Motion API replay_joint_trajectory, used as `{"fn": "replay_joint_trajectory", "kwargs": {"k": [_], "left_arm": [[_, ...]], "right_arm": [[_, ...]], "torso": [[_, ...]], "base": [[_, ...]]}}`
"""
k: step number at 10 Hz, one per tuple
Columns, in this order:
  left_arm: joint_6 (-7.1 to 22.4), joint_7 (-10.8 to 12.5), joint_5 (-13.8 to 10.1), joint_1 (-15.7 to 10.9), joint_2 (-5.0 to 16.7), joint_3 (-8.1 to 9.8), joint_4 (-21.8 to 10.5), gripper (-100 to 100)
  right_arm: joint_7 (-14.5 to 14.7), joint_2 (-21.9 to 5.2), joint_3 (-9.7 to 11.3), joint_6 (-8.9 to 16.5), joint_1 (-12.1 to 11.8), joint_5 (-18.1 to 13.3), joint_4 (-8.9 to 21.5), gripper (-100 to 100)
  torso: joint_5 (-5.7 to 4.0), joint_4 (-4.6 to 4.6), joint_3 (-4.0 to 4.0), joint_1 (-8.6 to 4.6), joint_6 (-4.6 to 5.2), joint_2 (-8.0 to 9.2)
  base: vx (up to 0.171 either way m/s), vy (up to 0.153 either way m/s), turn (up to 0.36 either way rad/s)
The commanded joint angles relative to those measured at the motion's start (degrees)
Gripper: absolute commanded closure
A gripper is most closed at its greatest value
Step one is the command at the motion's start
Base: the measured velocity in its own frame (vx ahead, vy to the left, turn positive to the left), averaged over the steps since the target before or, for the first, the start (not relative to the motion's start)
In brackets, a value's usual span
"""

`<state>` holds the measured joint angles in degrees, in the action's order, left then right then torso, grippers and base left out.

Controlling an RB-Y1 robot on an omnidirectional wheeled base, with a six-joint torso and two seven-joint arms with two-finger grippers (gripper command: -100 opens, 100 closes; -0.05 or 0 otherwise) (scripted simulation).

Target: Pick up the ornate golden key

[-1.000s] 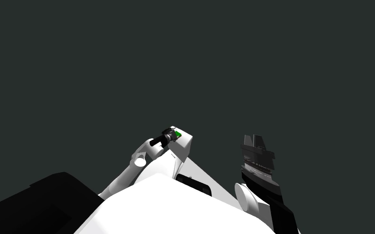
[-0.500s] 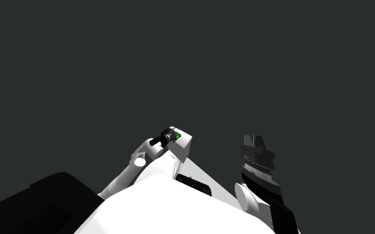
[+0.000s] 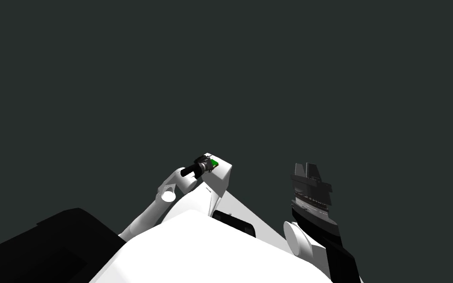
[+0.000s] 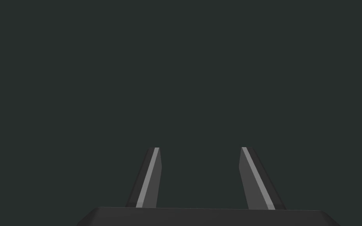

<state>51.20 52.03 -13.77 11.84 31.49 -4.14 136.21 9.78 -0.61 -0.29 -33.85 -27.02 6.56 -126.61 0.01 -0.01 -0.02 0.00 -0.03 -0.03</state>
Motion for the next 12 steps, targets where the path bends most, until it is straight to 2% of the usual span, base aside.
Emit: {"fn": "replay_joint_trajectory", "kwargs": {"k": [1,5,12], "left_arm": [[1.91,0.73,-0.39,0.6,0.25,-0.22,0.32,-100],[5.63,2.11,-1.25,1.72,0.83,-0.61,1.13,-100],[6.61,2.47,-1.48,2.01,0.98,-0.71,1.34,-100]], "right_arm": [[0.0,0.0,0.0,0.0,0.0,0.0,0.0,0],[0.0,0.0,0.0,0.0,0.0,0.0,0.0,0],[0.0,0.0,0.0,0.0,0.0,0.0,0.0,0]], "torso": [[0.0,0.0,0.0,0.0,0.0,0.0],[0.0,0.0,0.0,-0.01,0.0,0.0],[-0.01,0.0,0.0,-0.05,-0.01,0.0]], "base": [[0.0,0.014,-0.035],[0.0,0.01,-0.024],[-0.001,0.003,-0.009]]}}
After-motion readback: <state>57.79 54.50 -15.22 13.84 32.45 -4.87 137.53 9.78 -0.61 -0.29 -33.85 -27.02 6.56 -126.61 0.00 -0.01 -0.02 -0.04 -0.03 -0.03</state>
